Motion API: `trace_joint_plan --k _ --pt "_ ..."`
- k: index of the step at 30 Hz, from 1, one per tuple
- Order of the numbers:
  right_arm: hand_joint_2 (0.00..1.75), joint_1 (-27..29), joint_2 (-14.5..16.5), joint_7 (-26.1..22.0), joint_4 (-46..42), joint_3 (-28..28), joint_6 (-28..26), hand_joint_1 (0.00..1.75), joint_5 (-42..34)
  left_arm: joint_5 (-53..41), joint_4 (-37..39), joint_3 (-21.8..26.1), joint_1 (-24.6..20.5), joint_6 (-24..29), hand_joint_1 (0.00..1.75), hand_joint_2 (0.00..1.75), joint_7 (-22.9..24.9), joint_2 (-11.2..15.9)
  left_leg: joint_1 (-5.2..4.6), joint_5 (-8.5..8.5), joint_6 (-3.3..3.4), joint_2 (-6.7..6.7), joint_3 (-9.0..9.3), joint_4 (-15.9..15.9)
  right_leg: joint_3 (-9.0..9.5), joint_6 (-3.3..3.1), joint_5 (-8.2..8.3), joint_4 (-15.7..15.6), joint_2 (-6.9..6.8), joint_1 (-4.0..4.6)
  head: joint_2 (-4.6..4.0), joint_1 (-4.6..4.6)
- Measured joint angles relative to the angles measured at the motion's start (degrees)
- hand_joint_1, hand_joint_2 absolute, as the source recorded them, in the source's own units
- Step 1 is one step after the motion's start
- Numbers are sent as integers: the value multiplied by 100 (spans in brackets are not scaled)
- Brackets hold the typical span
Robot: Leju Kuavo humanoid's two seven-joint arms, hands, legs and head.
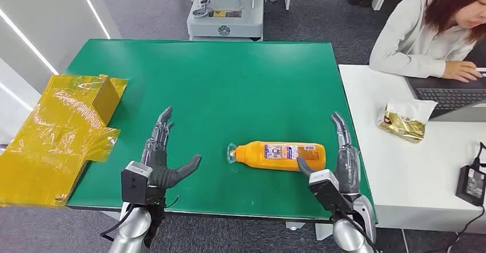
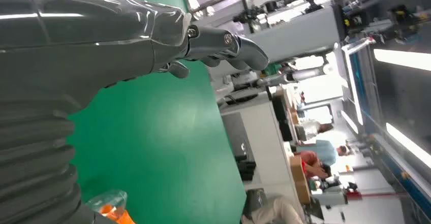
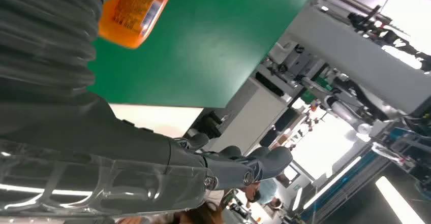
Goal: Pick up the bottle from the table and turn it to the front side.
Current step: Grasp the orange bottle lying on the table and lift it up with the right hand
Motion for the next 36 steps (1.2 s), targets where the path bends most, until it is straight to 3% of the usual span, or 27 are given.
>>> trace_joint_plan --k 4,8,15,26,36 --pt "175 -145 -151 296 90 -31 549 0 -107 -10 106 -56 -111 -71 0 175 -22 6 0 0 0 2 0 0 -1 -1 1 0 3 0 0 -1" --pt "175 -458 -337 669 439 16 1718 0 -497 11 309 -143 -306 -181 0 175 -68 24 1 3 1 1 0 0 -1 -3 3 2 2 0 0 -1" --pt "175 -1244 -761 969 1398 513 2924 0 -816 45 606 -249 -559 -255 0 175 -123 83 0 9 0 0 -2 0 -1 0 10 3 1 0 0 0" --pt "175 -2994 -1350 1319 2879 2022 3580 0 -840 140 853 -275 -607 -253 0 175 -156 151 0 19 5 -4 -6 4 -5 0 19 3 -3 0 0 -1" --pt "175 -3474 -1762 1839 3183 2889 3931 0 -1001 418 1018 -308 -669 -393 0 175 -156 168 0 20 5 -8 -10 4 -6 1 20 3 -9 0 0 -1"
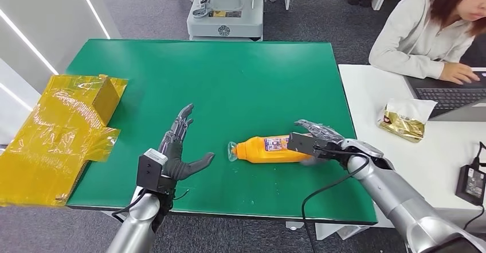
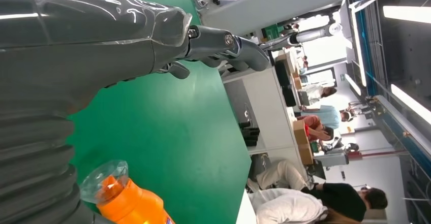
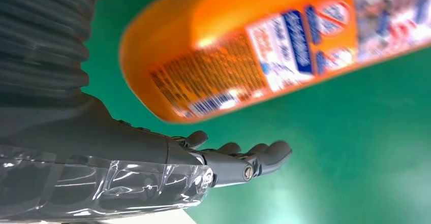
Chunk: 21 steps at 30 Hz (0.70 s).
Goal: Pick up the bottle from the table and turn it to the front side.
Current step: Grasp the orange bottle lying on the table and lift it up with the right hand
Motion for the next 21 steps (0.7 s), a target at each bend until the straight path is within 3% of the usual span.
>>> trace_joint_plan --k 7,13,17,19,21 --pt "175 -156 -197 24 95 347 430 0 -616 113 53 -38 -67 0 0 175 33 4 1 0 0 0 1 1 0 1 1 0 0 0 0 -1" --pt "175 -162 -315 157 34 644 430 5 -858 195 53 -45 -134 -9 0 175 105 13 1 0 0 1 2 1 -1 1 1 0 2 1 0 -1" --pt "175 -161 -324 175 100 850 259 158 -836 238 72 -54 -172 3 0 175 105 14 1 0 0 0 1 0 -1 1 1 0 1 1 0 -1" --pt "175 -167 -320 154 178 946 169 173 -815 250 93 -58 -198 11 0 175 105 16 1 1 0 0 1 0 0 1 1 0 1 1 0 0" --pt "175 -181 -316 103 259 1027 58 175 -793 267 101 -58 -208 28 0 175 105 18 1 1 0 1 1 0 0 1 2 0 2 1 0 0"
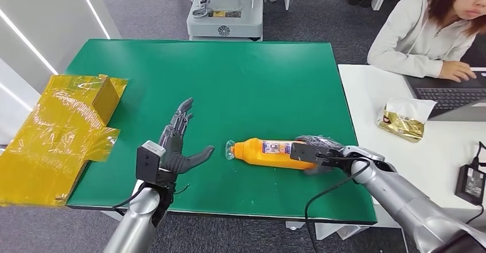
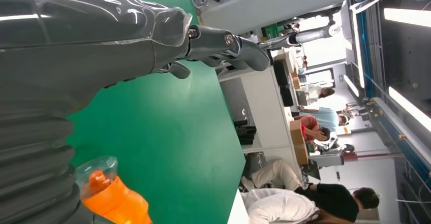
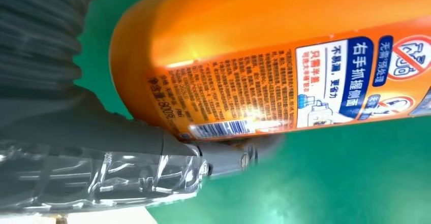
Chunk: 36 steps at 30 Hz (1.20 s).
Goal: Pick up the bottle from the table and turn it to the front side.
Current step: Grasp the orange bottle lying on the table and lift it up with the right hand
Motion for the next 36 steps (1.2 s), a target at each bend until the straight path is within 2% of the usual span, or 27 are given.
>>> trace_joint_plan --k 15,19,24,28,31,36 --pt "175 -66 52 -208 335 231 -370 175 170 39 -5 0 118 42 0 175 0 13 0 9 5 0 2 0 2 3 9 -1 0 0 0 -1" --pt "175 3 81 -422 334 189 -614 175 -193 40 -73 0 165 81 0 175 33 13 0 12 8 -1 0 0 3 2 12 0 -1 0 0 -1" --pt "175 540 263 -1215 176 -187 -1169 175 -1121 55 -212 0 289 205 0 175 101 16 0 12 8 -3 -3 -1 0 2 11 0 -4 1 0 0" --pt "175 1159 435 -1802 -175 -538 -1637 175 -1499 67 -295 0 376 285 0 175 92 40 2 11 8 -7 -9 -5 -6 2 8 -1 -9 3 0 -1" --pt "175 1543 585 -2078 -445 -734 -1978 175 -1643 82 -335 1 406 337 0 175 85 63 2 12 7 -9 -18 -9 -14 1 7 0 -12 4 0 -1" --pt "175 2062 891 -2243 -940 -1023 -2319 175 -1876 138 -383 -1 412 390 0 175 90 89 2 15 4 -7 -21 -10 -19 1 8 0 -12 4 0 0"
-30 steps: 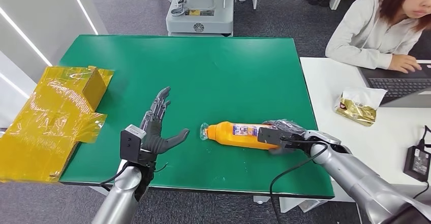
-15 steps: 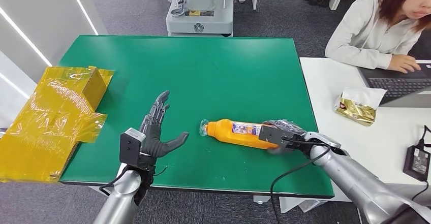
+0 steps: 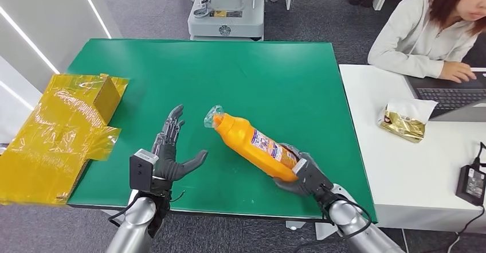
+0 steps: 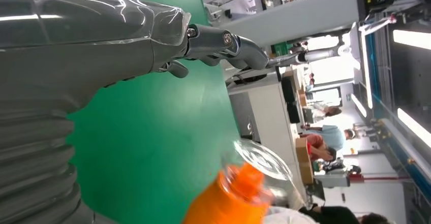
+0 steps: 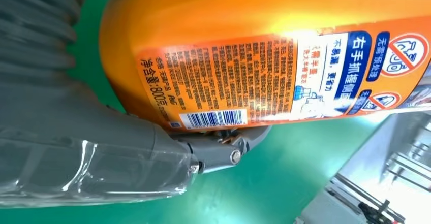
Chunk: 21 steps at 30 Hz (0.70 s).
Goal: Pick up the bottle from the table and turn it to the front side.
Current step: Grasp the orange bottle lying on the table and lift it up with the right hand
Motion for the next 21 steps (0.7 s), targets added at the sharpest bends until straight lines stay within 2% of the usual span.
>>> trace_joint_plan --k 6,11,16,21 --pt "175 923 479 -43 -775 -435 -315 175 97 63 -138 -20 79 86 0 175 14 60 -1 0 -1 1 -8 -2 -10 -1 -1 0 1 -1 0 -1" --pt "175 1356 697 -34 -1208 -856 -260 175 196 283 -159 -21 96 -187 0 175 90 103 -1 1 -2 2 -12 -3 -12 -1 -1 0 1 -1 0 1" --pt "175 1411 887 -194 -1271 -1192 -117 175 263 459 -151 -37 32 -755 0 175 268 112 -2 5 -4 5 -12 0 -14 -1 5 -1 5 -2 0 0" --pt "175 995 1215 -351 -958 -1299 -24 175 421 909 60 -132 -391 -1569 0 175 650 99 -1 16 -10 6 -13 0 -17 -8 17 1 7 -2 0 -1"
